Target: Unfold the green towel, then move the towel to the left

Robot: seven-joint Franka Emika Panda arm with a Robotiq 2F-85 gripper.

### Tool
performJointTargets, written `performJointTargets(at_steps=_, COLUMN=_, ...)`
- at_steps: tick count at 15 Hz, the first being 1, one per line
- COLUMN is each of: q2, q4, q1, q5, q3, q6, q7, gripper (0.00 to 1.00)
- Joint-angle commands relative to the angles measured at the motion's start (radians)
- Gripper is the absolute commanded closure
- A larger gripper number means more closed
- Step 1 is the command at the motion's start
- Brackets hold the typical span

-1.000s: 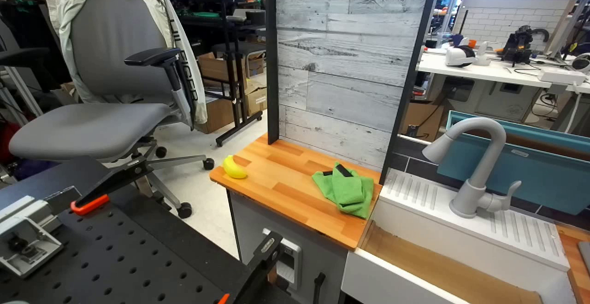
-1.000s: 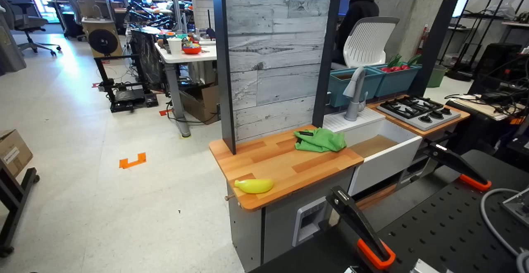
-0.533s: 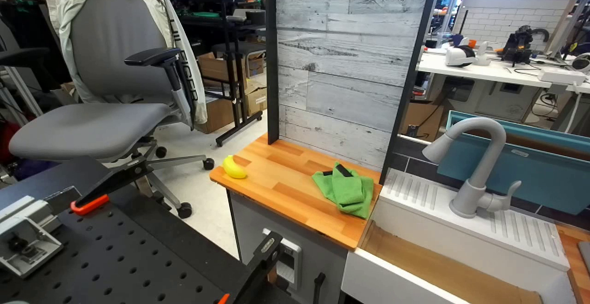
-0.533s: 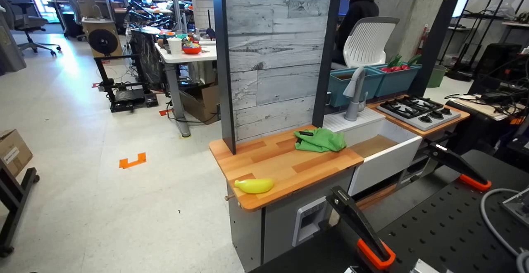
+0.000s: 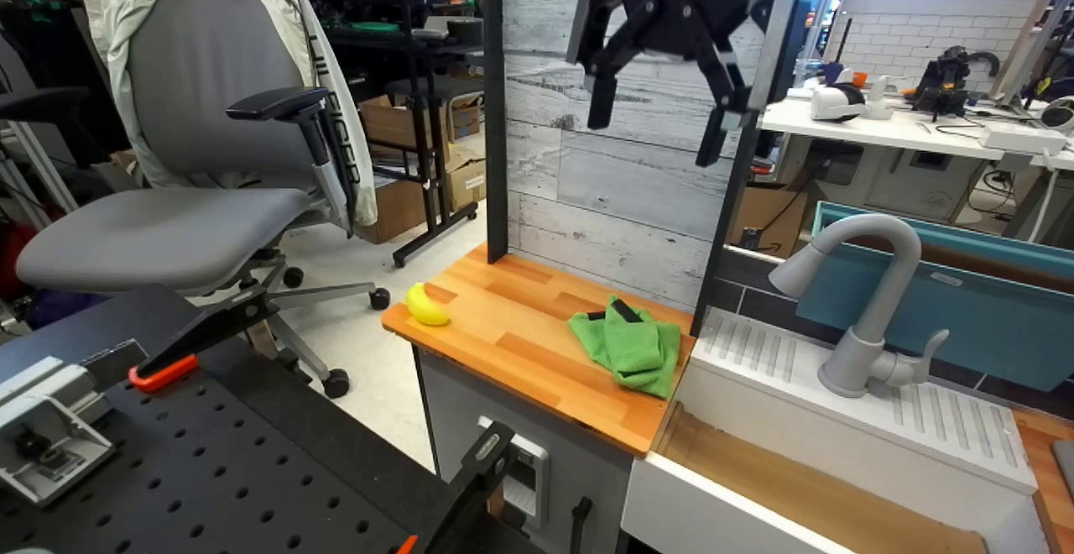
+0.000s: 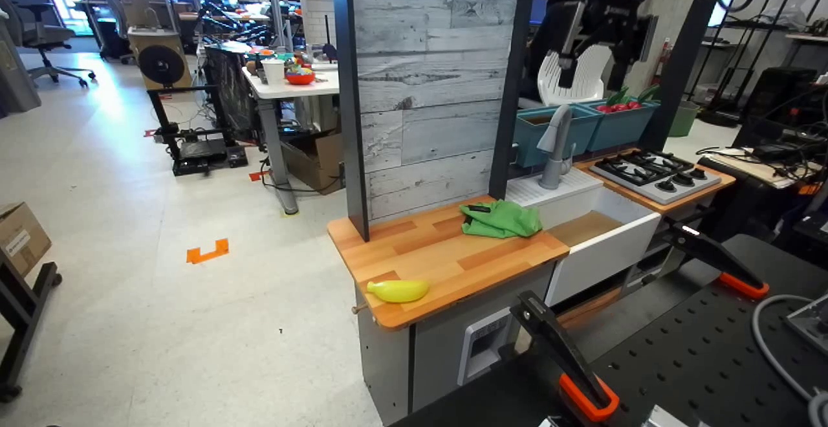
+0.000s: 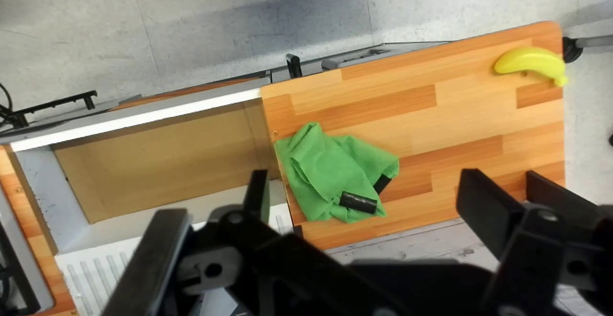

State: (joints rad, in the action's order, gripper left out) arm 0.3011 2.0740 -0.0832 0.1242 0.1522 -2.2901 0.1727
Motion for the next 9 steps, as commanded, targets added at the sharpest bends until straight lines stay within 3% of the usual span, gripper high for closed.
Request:
performJointTargets(at_steps=1, q2=0.185, q4=-0.141, q1=-0.064, q5=0.051, q3=-0.047, q6=-0.016, q7=0.011, gripper=0.00)
performJointTargets(at_steps=9, q2=0.490, q4=-0.387, q1=-0.150, q5=0.070, q3=-0.092, q6=-0.015, q7=-0.016, gripper=0.00)
